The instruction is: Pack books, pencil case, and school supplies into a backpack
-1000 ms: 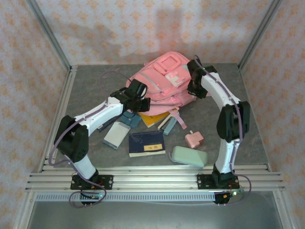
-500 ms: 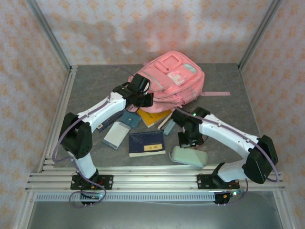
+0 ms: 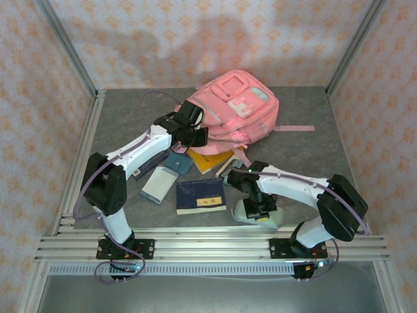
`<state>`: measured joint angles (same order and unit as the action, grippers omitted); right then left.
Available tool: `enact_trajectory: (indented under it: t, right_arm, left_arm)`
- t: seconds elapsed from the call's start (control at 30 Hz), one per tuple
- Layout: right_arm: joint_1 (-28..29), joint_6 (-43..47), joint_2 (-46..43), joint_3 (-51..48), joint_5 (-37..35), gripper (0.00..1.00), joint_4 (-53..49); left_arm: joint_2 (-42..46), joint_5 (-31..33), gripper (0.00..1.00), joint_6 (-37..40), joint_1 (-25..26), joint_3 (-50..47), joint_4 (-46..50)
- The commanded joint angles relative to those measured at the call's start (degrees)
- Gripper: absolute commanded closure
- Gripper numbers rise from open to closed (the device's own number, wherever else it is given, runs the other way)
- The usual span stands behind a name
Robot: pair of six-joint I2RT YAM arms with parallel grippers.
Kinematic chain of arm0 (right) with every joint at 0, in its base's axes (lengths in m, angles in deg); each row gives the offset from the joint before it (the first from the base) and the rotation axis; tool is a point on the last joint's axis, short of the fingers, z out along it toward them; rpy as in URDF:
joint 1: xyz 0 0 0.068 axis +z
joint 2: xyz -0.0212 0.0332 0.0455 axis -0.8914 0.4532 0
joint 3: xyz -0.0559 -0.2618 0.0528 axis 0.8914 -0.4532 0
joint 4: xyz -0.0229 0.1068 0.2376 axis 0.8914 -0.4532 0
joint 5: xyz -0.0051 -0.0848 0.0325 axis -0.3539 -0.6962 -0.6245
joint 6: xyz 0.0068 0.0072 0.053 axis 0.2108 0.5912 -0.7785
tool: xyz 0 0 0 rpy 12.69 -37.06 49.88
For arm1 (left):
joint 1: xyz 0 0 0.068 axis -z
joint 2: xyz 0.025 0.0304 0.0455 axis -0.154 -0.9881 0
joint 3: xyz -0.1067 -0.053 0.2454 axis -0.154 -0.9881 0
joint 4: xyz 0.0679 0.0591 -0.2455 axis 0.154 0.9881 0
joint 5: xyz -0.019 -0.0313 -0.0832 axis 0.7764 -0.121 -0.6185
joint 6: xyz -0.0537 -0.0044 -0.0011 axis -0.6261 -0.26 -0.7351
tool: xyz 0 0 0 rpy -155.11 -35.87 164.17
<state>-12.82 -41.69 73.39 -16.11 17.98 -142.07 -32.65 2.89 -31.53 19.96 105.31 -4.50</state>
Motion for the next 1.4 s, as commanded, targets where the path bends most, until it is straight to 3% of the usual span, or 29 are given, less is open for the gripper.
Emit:
enact_trajectory:
  t: [0.0,0.27,0.5,0.53,0.63,0.67,0.73,0.83,1.07,1.27,1.3,1.37]
  right_arm:
    - [0.31,-3.11,1.95,1.34,-10.91,1.00,0.37]
    - [-2.98,-3.69,2.23,5.75,-25.03,1.00,-1.35]
    - [-6.08,2.71,-6.36,17.20,-18.59,0.97,5.17]
    - [-7.55,2.28,-6.25,19.52,-16.64,0.91,6.90]
    - [-11.70,-2.94,-0.99,27.38,-11.17,0.57,9.66]
    - [-12.62,-5.52,1.09,29.70,-9.77,0.50,10.44]
    - [-14.24,-13.25,5.04,33.53,-6.60,0.40,13.95]
    - [-16.49,-27.98,7.80,33.01,-0.97,0.33,25.38]
    - [-18.07,-53.84,11.82,26.99,2.46,0.35,43.82]
    - [-18.48,-57.99,14.70,24.62,2.31,0.41,54.12]
    - [-18.50,-57.50,15.47,25.11,2.43,0.45,54.68]
    - [-18.58,-54.99,16.69,27.54,1.87,0.64,51.67]
  left_arm:
    - [1.93,0.21,1.00,0.62,-0.69,2.30,-1.07]
    - [2.40,0.23,1.00,0.54,-0.91,2.21,-0.63]
    - [2.66,-2.36,1.00,-0.32,-0.89,1.73,-1.14]
    - [2.73,-2.69,1.00,-0.51,-0.91,1.60,-1.32]
    - [2.74,-3.70,1.00,-1.17,-0.78,1.64,-1.64]
    - [2.81,-3.98,1.00,-1.38,-0.83,1.59,-1.76]
    - [2.86,-4.42,1.00,-1.99,-0.70,1.76,-2.02]
    - [2.90,-5.13,1.00,-2.62,-0.44,2.27,-2.32]
    - [3.30,-5.13,1.00,-3.06,0.55,3.40,-2.03]
    - [3.48,-5.36,1.00,-3.33,1.89,3.70,-2.10]
    - [3.48,-5.40,1.00,-3.30,2.07,3.70,-2.07]
    - [3.56,-5.40,1.00,-3.18,2.18,3.62,-2.04]
